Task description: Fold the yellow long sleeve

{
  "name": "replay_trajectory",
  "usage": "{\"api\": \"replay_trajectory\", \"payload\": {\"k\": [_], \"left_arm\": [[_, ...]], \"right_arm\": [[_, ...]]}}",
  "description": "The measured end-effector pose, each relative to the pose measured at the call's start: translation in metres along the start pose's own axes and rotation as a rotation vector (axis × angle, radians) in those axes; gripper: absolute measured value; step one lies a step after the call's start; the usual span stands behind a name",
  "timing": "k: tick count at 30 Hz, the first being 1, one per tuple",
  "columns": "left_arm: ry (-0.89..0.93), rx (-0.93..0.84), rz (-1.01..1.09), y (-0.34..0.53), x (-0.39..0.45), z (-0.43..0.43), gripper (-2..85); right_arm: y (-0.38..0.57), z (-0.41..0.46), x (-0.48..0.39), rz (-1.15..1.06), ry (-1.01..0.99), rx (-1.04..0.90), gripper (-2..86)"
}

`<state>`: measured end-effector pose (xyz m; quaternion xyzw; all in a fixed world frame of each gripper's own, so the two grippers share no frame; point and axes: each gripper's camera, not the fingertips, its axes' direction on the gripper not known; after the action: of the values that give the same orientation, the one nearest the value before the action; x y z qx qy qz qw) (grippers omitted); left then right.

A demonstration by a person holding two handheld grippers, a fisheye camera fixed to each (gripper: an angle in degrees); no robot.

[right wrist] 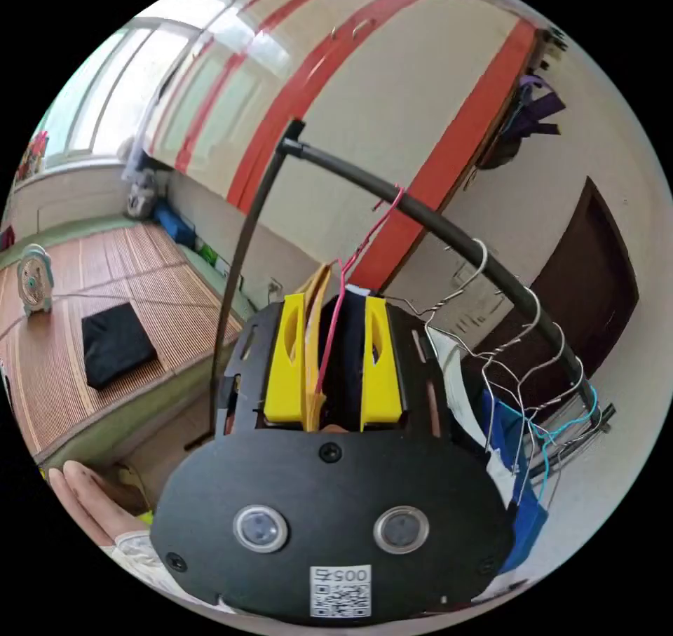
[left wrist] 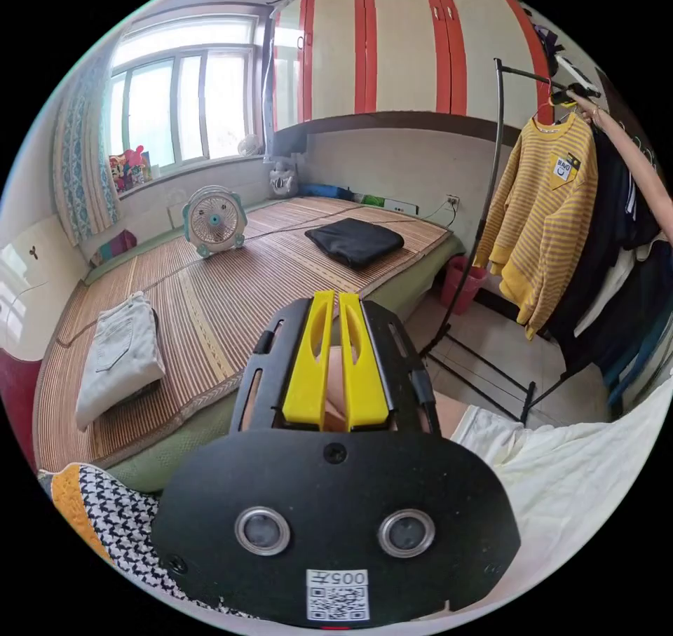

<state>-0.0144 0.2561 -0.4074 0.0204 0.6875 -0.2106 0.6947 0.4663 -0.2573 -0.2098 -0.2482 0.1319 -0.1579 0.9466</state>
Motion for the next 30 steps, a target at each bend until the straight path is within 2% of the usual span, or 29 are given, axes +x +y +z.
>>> {"api": "replay_trajectory", "payload": {"k": [3,6,16,23,30], "left_arm": [[-0.04,0.015,-0.019,0.002,-0.007,-0.018,1.1],[-0.065,0.028,-0.055,0.003,-0.017,-0.031,0.8],[-0.095,0.022,-0.078,0.002,-0.016,-0.046,0.0],[-0.077,0.006,-0.08,-0.001,-0.007,-0.037,-0.2],[-0.068,-0.007,-0.031,-0.018,0.001,-0.028,-0.1]], "right_arm": [[-0.013,0.02,-0.007,-0.076,0.075,-0.087,1.8],[-0.02,0.02,-0.011,-0.113,0.146,-0.087,-0.7],[-0.042,-0.008,-0.011,-0.139,0.326,-0.005,-1.6],[-0.041,-0.083,0.009,-0.131,0.271,0.139,-1.6],[0.018,-0.163,-0.028,-0.309,0.224,0.329,-1.6]]}}
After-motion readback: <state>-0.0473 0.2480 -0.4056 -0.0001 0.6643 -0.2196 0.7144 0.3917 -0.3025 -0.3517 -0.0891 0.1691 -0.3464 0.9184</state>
